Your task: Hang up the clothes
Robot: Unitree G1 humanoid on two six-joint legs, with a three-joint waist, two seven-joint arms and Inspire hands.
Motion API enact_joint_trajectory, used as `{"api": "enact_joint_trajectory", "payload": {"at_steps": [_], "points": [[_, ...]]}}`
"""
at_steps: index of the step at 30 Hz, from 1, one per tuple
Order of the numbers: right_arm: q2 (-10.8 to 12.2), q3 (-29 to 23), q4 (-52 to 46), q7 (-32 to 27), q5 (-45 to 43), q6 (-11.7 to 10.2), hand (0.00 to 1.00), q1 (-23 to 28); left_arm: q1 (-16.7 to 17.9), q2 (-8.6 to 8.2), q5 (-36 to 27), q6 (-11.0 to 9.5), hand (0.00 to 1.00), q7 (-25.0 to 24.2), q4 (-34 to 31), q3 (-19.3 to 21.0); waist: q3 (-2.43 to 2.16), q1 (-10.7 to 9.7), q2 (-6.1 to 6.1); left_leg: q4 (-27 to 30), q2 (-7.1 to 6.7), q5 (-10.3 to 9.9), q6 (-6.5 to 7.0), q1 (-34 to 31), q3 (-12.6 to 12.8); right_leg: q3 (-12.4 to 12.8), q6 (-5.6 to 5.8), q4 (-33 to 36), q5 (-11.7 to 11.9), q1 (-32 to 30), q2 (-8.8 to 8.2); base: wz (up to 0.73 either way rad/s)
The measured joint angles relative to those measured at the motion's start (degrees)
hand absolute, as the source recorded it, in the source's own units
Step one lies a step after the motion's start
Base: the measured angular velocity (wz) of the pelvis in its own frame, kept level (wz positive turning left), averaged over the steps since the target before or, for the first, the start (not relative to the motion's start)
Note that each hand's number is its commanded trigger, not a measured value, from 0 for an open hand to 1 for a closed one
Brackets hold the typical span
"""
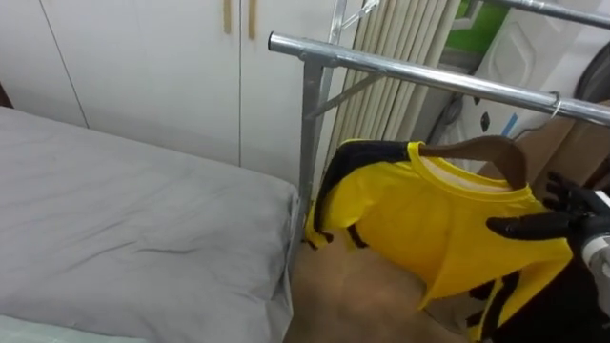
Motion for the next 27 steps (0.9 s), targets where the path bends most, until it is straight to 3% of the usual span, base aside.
{"api": "enact_joint_trajectory", "payload": {"at_steps": [5,8,17,27], "points": [[0.1,0.0,0.0,1.6,9.8,0.0,0.00,0.0,0.1,-0.31,0.0,0.0,0.00,-0.1,1.0,0.0,-0.37,-0.6,0.65,0.0,0.02,0.0,-0.01,0.3,0.0,-0.1,-0.07,0.0,0.0,0.2,0.02,0.00],[0.5,0.0,0.0,2.6,12.6,0.0,0.00,0.0,0.1,-0.32,0.0,0.0,0.00,-0.1,1.5,0.0,-0.35,-0.9,0.97,0.0,0.04,0.0,-0.04,0.8,0.0,0.0,-0.07,0.0,0.0,0.6,0.09,0.00],[0.5,-0.1,0.1,4.0,17.3,0.0,0.00,0.4,0.5,-0.16,-0.1,0.0,0.00,-0.3,3.4,0.2,-0.50,-1.5,1.46,0.0,0.04,0.0,-0.04,0.8,0.0,0.1,-0.07,0.0,0.0,0.8,0.07,0.00],[0.5,-1.8,0.1,10.3,17.8,0.0,0.00,2.6,0.6,-0.28,-0.2,-0.8,0.00,0.0,7.4,2.0,-0.87,-1.8,2.09,0.0,0.10,0.0,-0.05,1.1,0.2,0.1,-0.09,-0.1,0.0,1.0,0.13,0.00]]}}
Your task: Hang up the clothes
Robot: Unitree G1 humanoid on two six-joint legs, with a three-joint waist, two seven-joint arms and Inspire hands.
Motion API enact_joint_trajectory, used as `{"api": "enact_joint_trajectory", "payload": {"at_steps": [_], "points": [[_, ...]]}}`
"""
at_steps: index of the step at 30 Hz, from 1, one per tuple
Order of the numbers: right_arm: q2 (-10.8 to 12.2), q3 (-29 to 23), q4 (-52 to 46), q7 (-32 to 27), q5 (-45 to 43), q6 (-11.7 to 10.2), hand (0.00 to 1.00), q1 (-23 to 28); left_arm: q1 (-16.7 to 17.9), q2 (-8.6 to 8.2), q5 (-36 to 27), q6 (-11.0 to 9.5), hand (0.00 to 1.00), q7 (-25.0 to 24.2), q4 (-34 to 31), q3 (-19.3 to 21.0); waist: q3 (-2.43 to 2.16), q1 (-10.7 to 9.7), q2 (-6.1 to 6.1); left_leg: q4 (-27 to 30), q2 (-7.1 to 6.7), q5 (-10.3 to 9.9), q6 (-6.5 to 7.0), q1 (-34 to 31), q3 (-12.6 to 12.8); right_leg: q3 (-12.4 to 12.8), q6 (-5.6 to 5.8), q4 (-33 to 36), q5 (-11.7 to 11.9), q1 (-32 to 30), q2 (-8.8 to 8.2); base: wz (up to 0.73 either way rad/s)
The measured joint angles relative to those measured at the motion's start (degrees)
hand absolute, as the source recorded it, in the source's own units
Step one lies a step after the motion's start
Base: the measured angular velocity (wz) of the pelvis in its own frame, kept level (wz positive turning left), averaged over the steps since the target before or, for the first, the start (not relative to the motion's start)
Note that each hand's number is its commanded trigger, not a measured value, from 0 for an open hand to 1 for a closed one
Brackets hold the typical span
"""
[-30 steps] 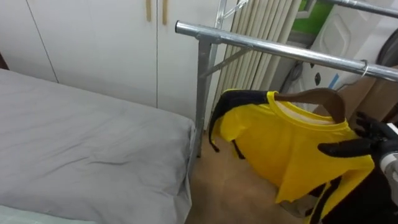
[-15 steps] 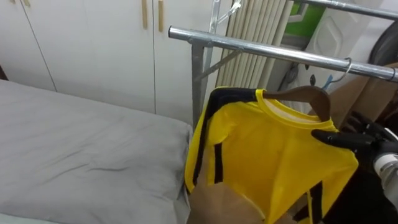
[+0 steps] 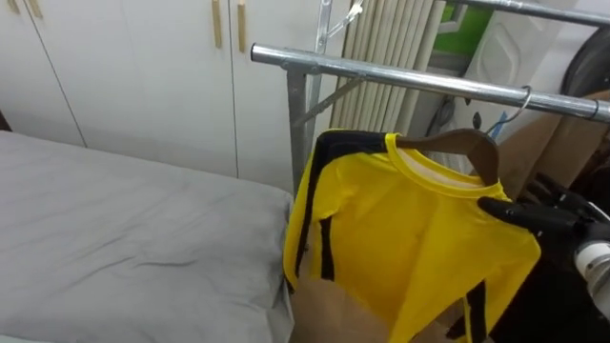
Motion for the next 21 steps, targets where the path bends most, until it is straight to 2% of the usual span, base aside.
{"api": "enact_joint_trajectory", "payload": {"at_steps": [7,13,17,19,21], "points": [[-0.1,-0.5,0.0,2.9,-0.2,0.0,0.00,2.7,0.2,0.01,-1.3,-0.1,0.00,0.2,3.4,0.5,0.00,-0.7,-0.06,-0.1,-0.06,0.0,0.00,0.6,0.2,0.7,0.00,0.1,-0.1,0.2,0.07,-0.04],[-0.1,-2.9,-1.2,4.1,0.9,0.0,0.00,4.9,0.3,0.06,-8.2,-0.9,0.00,-1.5,6.9,4.1,0.03,-0.9,-0.03,-0.1,-0.10,0.0,0.01,0.7,1.4,2.5,0.10,0.1,-0.1,0.0,0.40,-0.09],[0.1,-7.1,-5.2,4.5,-1.2,-0.1,0.00,11.1,0.7,0.05,-14.3,-1.0,0.00,-2.4,9.6,5.1,-0.07,-1.1,0.02,-0.1,-0.11,-0.1,0.03,1.0,1.5,2.7,0.13,0.2,0.0,0.2,0.43,-0.02],[0.3,-7.2,-6.5,4.6,-2.0,-0.1,0.00,13.1,0.4,0.05,-15.5,-1.0,0.00,-2.5,10.5,5.2,-0.07,-1.8,0.05,-0.3,-0.10,-0.1,0.03,1.0,1.7,2.8,0.13,0.2,0.0,0.0,0.50,-0.04],[0.3,-7.4,-7.6,6.2,-4.5,-0.1,0.00,16.4,0.0,-0.09,-18.2,-1.0,0.00,-2.6,12.4,5.4,-0.02,-2.3,0.58,-0.7,0.00,-0.2,-0.03,1.1,2.2,3.0,0.13,0.2,0.0,0.0,0.64,-0.08]]}}
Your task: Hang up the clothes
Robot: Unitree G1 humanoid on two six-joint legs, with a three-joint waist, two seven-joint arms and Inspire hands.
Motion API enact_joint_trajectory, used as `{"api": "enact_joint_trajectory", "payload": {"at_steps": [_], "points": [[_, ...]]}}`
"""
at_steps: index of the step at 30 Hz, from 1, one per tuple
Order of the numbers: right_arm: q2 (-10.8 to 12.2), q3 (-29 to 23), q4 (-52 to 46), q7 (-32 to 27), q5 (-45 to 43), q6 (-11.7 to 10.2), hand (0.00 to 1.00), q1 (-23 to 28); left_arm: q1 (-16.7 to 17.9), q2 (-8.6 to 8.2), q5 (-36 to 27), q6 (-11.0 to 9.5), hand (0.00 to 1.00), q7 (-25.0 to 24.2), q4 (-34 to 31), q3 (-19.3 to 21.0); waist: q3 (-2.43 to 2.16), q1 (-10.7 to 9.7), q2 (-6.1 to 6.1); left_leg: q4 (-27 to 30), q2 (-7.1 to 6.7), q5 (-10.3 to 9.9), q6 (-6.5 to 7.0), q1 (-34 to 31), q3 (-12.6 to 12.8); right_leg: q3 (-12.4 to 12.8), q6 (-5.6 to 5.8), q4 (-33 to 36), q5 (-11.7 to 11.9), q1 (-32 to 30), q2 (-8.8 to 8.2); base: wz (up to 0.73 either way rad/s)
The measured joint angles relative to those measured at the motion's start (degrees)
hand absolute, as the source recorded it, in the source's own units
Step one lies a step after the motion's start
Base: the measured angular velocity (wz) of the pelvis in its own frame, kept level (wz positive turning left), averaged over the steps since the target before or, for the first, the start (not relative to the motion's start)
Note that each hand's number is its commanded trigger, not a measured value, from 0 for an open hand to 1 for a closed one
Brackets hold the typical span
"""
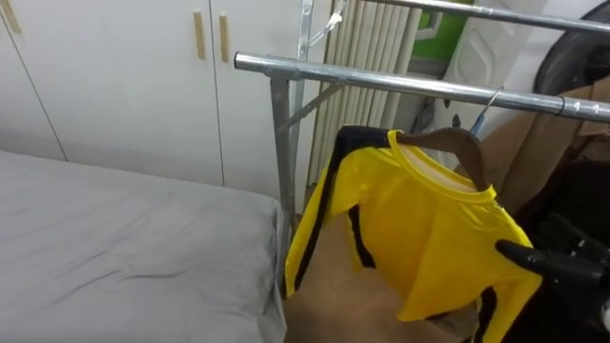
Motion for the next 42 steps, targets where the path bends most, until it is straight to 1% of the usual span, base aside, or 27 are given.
{"api": "enact_joint_trajectory", "payload": {"at_steps": [1,3,5,6,8,10,12,13,15,16,18,19,20,21,23,25,27,30,31,32,34,35,36,38,39,42], "points": [[0.0,-0.1,-0.2,0.4,-0.7,0.0,0.00,0.9,-0.2,-0.14,-0.9,0.0,0.00,-0.2,0.5,0.2,-0.07,0.0,0.28,-0.2,0.08,-0.2,-0.07,0.1,0.1,0.0,0.01,0.0,0.0,0.0,0.06,-0.10],[0.9,-1.2,-0.2,1.0,-3.1,0.1,0.00,4.4,-1.3,-0.42,-4.9,0.0,0.00,-2.0,2.7,1.7,-0.36,-0.4,1.09,-0.2,0.13,-0.3,-0.01,0.3,0.7,0.0,0.01,0.1,0.0,0.0,0.08,-0.11],[1.4,-2.0,-0.8,1.5,-5.8,0.2,0.00,6.5,-1.3,-0.44,-6.4,0.1,0.00,-3.4,3.0,2.7,-0.31,-0.6,1.69,-0.4,0.14,-0.3,0.01,0.4,1.2,0.4,0.03,0.8,0.0,-0.3,0.15,-0.16],[1.7,-2.2,-1.5,2.0,-7.6,0.2,0.00,7.7,-1.0,-0.59,-7.3,0.1,0.00,-4.2,2.9,3.8,-0.24,-0.9,1.80,-0.5,0.14,-0.3,0.01,0.3,1.7,1.1,0.03,1.0,0.0,-0.8,0.26,-0.22],[2.1,-2.2,-2.2,2.6,-9.9,0.2,0.00,9.2,-0.6,-0.64,-7.3,0.1,0.00,-5.0,3.0,4.4,-0.23,-1.4,2.13,-0.4,0.13,-0.3,0.01,0.2,2.0,1.4,0.02,1.0,0.0,-1.0,0.30,-0.12],[2.9,-2.2,-2.2,2.6,-11.7,0.2,0.00,10.5,-0.4,-0.65,-7.3,0.1,0.00,-5.2,3.0,4.7,-0.19,-1.6,2.00,-0.1,0.12,-0.3,0.02,0.2,2.1,1.8,-0.01,1.0,0.0,-1.1,0.34,-0.06],[4.7,-2.3,-2.2,2.6,-12.7,0.2,0.00,11.9,-0.4,-0.71,-8.1,0.0,0.00,-5.1,3.0,5.0,-0.16,-1.8,1.81,0.0,0.10,-0.3,0.02,0.0,2.3,2.5,0.07,1.1,-0.2,-1.3,0.52,-0.05],[5.1,-2.3,-2.2,2.6,-12.6,0.2,0.00,12.3,-0.5,-0.72,-8.6,0.0,0.00,-5.1,3.0,5.0,-0.17,-1.7,1.77,0.0,0.09,-0.3,0.02,0.0,2.3,2.5,0.10,1.1,-0.2,-1.3,0.52,0.00],[7.2,-2.3,-2.2,2.6,-13.1,0.1,0.00,13.8,-0.4,-0.74,-9.4,-0.2,0.00,-4.9,3.0,5.0,-0.17,-1.7,1.77,0.1,0.07,-0.3,0.02,0.0,2.4,2.6,0.41,1.1,-0.3,-1.3,0.53,0.00],[7.9,-2.3,-2.2,2.5,-13.3,0.1,0.00,14.2,-0.5,-0.76,-9.4,-0.2,0.00,-4.8,3.1,5.0,-0.17,-1.6,1.77,0.1,0.07,-0.3,0.02,0.2,2.4,2.7,0.31,1.1,-0.2,-1.2,0.53,0.00],[10.8,-2.2,-2.2,2.1,-13.7,0.1,0.00,16.1,-0.8,-1.04,-9.4,-0.9,0.00,-4.3,4.0,5.0,-0.12,-1.6,1.90,-0.1,0.07,-0.3,0.02,0.6,2.3,2.7,0.27,1.2,-0.2,-0.8,0.56,0.00],[11.5,-2.1,-1.9,2.1,-14.1,0.0,0.00,16.5,-0.9,-1.14,-9.4,-1.1,0.00,-4.2,4.2,5.0,0.05,-1.6,2.25,-0.1,0.06,-0.3,0.02,0.6,2.2,2.7,0.31,1.2,-0.2,-0.9,0.56,0.00],[12.5,-2.0,-0.7,2.1,-14.8,0.0,0.00,16.7,-1.1,-1.32,-9.4,-1.6,0.00,-4.0,4.7,5.0,-0.04,-1.6,2.07,-0.2,0.04,-0.4,0.09,0.4,2.2,2.8,0.49,1.2,-0.3,-1.0,0.56,0.00],[13.4,-2.0,0.7,2.1,-15.7,-0.1,0.00,16.9,-1.3,-1.50,-9.3,-1.8,0.00,-3.6,4.7,5.1,0.00,-1.6,2.15,-0.3,0.04,-0.5,0.14,0.1,2.3,2.8,0.56,1.2,-0.2,-1.2,0.56,0.00],[14.3,-2.0,2.2,2.1,-17.2,-0.2,0.00,17.4,-1.5,-1.65,-9.3,-2.1,0.00,-3.5,4.7,5.1,0.01,-1.6,2.34,-0.2,0.03,-0.6,0.16,-0.3,2.3,2.8,0.38,1.7,-0.1,-1.8,0.56,-0.02],[14.7,-1.9,2.5,2.0,-19.1,-0.4,0.00,18.3,-1.5,-1.82,-9.3,-2.4,0.00,-3.5,4.7,5.1,-0.05,-1.5,2.44,-0.2,-0.01,-0.7,0.21,-0.4,2.4,3.0,0.36,1.9,-0.1,-2.0,0.55,-0.02],[15.6,-2.0,3.9,0.8,-18.1,-1.3,0.00,19.4,-1.2,-1.86,-9.3,-2.4,0.00,-3.5,4.7,5.0,-0.04,-1.7,2.69,-0.2,0.03,-0.8,0.23,-0.4,2.4,2.9,0.34,1.8,-0.1,-2.0,0.57,0.00],[17.1,-2.0,5.3,-0.9,-17.6,-1.4,0.00,19.8,-1.1,-2.20,-9.3,-2.4,0.00,-3.5,4.7,4.9,0.03,-1.7,2.92,-0.5,0.02,-0.8,0.24,-0.4,2.4,2.9,0.36,1.8,-0.1,-2.1,0.60,0.00],[17.4,-2.0,5.7,-1.1,-17.6,-1.6,0.00,19.8,-1.1,-2.28,-9.3,-2.4,0.00,-3.5,4.7,4.9,0.01,-1.7,2.99,-0.5,0.02,-0.8,0.25,-0.4,2.4,2.9,0.36,1.8,-0.1,-2.1,0.60,0.00],[17.9,-2.0,7.4,-1.3,-17.2,-2.3,0.00,19.6,-1.1,-2.37,-9.3,-2.4,0.00,-3.5,4.7,4.8,0.00,-1.8,3.15,-0.5,0.02,-0.8,0.28,-0.4,2.4,2.9,0.40,1.8,-0.2,-2.1,0.60,0.00],[18.7,-2.0,9.5,-1.9,-16.8,-2.6,0.00,19.7,-1.1,-2.57,-9.3,-2.4,0.00,-3.5,4.7,4.9,-0.08,-1.8,3.29,-0.5,0.04,-0.8,0.29,-0.3,2.3,2.8,0.40,1.8,-0.2,-1.9,0.60,0.00],[19.4,-2.0,9.9,-2.4,-16.9,-2.9,0.00,20.4,-1.0,-2.73,-9.4,-2.6,0.00,-3.5,4.8,4.7,-0.11,-1.8,3.55,-0.5,0.04,-0.8,0.30,-0.2,2.3,2.7,0.40,1.8,-0.2,-1.9,0.60,0.00],[20.1,-1.9,10.9,-2.5,-16.8,-3.8,0.00,21.0,-1.1,-2.73,-9.5,-2.6,0.00,-3.5,4.9,3.9,-0.13,-1.9,3.83,-0.6,0.07,-0.9,0.30,-0.2,2.3,2.4,0.42,1.7,-0.1,-1.8,0.54,0.00],[20.8,-1.5,12.2,-3.2,-16.8,-4.3,0.00,22.0,-1.7,-2.90,-9.5,-2.6,0.00,-3.7,5.4,2.9,-0.14,-1.8,4.42,-0.8,0.05,-0.9,0.36,-0.2,2.3,2.4,0.44,1.7,-0.1,-1.8,0.52,0.00],[21.0,-1.3,13.4,-3.7,-16.8,-4.3,0.00,22.4,-1.9,-3.10,-9.5,-2.6,0.00,-3.8,6.2,2.1,-0.16,-1.9,4.88,-1.0,-0.02,-0.9,0.36,-0.1,2.3,2.4,0.49,1.8,-0.2,-1.8,0.50,0.00],[21.4,-1.4,16.7,-4.5,-16.6,-4.8,0.00,22.6,-2.4,-3.90,-9.4,-2.7,0.00,-4.9,6.9,1.3,-0.04,-2.6,5.53,-1.1,-0.07,-0.9,0.38,-0.2,2.3,2.5,0.62,1.7,-0.3,-2.0,0.48,0.00]]}}
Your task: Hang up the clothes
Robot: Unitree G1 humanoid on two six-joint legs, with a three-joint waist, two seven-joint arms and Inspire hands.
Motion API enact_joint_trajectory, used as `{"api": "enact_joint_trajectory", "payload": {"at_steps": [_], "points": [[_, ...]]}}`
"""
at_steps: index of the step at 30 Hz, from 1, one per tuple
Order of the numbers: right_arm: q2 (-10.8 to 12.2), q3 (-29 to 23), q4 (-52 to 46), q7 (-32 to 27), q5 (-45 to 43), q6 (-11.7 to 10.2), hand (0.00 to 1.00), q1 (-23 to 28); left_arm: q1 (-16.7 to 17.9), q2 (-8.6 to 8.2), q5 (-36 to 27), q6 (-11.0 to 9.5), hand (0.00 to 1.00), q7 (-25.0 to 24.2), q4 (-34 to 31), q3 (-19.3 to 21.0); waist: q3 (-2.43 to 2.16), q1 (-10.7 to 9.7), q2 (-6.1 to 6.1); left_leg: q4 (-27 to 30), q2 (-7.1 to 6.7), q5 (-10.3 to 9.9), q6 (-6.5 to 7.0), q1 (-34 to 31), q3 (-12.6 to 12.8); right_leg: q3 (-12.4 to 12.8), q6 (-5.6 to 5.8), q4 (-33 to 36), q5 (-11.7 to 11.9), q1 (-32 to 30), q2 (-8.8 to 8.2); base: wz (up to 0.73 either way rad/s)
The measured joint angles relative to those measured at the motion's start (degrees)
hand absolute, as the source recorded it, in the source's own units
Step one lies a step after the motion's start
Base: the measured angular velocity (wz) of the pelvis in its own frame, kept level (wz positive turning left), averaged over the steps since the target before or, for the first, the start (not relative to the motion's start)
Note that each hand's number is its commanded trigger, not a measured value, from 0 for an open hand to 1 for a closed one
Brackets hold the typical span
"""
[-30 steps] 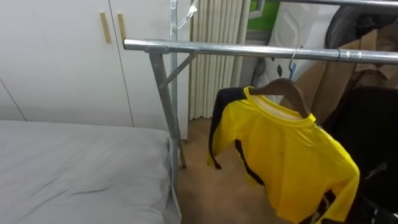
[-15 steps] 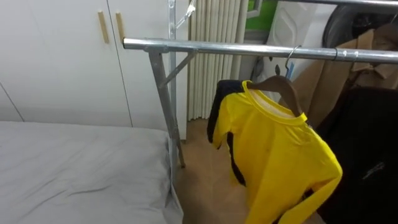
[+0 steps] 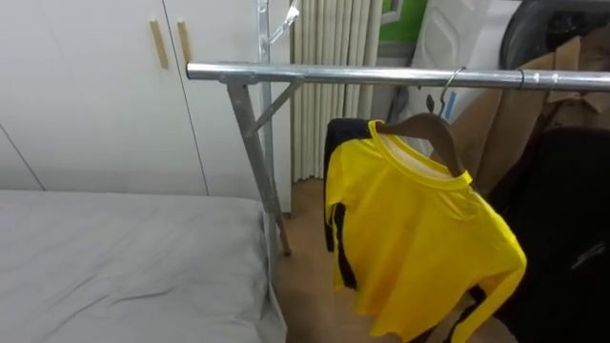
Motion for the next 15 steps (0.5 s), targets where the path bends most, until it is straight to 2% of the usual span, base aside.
{"api": "enact_joint_trajectory", "payload": {"at_steps": [2,5,15], "points": [[0.1,0.0,1.8,-0.1,0.6,-0.3,0.00,-0.2,0.1,-0.43,0.0,0.0,0.00,-0.5,0.2,-0.3,0.11,-0.6,0.27,0.0,0.01,0.0,0.00,-0.1,0.0,0.0,0.03,0.0,0.0,-0.1,0.01,0.00],[0.1,0.0,3.5,-0.4,1.9,-0.5,0.00,0.1,-0.4,-0.69,0.1,0.0,0.00,-1.2,0.5,-0.4,0.03,-1.1,0.42,0.0,0.00,0.0,0.01,-0.4,0.0,0.1,0.02,0.0,-0.1,-0.5,0.02,-0.01],[0.4,0.1,3.9,-2.1,2.2,0.0,0.00,-0.1,-2.6,-0.82,1.3,0.5,0.00,-2.3,0.5,-1.8,-0.08,-1.4,0.52,0.7,-0.15,0.1,0.01,-1.3,0.5,1.0,0.02,0.2,-0.2,-1.8,0.09,-0.01]]}}
